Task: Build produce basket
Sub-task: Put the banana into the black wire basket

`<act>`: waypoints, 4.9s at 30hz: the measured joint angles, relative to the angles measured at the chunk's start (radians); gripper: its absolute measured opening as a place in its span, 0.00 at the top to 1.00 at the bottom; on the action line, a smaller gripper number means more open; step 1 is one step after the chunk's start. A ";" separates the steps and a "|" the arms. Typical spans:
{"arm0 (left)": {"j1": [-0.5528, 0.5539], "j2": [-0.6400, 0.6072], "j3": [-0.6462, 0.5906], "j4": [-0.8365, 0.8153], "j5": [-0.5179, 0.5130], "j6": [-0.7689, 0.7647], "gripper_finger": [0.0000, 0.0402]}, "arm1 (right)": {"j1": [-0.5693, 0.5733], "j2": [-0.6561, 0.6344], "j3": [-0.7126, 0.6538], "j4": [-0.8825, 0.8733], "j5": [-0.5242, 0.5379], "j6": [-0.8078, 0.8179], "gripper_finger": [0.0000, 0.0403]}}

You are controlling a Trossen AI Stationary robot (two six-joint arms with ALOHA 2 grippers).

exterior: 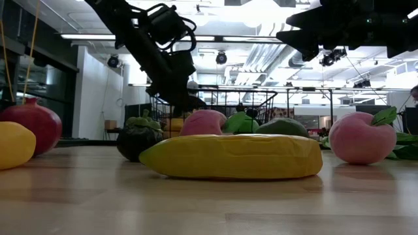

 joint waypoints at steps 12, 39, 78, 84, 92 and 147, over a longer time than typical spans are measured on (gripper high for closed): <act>-0.018 -0.201 0.160 -0.129 0.034 -0.030 0.55 | 0.000 0.000 0.000 0.000 0.000 0.002 0.41; -0.548 -0.608 -0.766 1.162 -0.079 0.098 0.58 | 0.000 0.000 0.000 0.022 -0.001 0.026 0.41; -0.548 -0.607 -0.766 1.148 -0.099 0.097 0.58 | 0.377 0.517 0.522 -0.688 0.036 -0.001 0.41; -0.548 -0.607 -0.766 1.139 -0.099 0.095 0.58 | 0.411 0.655 0.609 -0.758 0.035 0.001 0.41; -0.547 -0.607 -0.766 1.131 -0.098 0.097 0.58 | 0.420 0.787 0.673 -0.790 0.022 0.000 0.41; -0.547 -0.607 -0.766 1.124 -0.103 0.098 0.58 | 0.466 0.732 0.640 -0.697 -0.145 0.034 0.70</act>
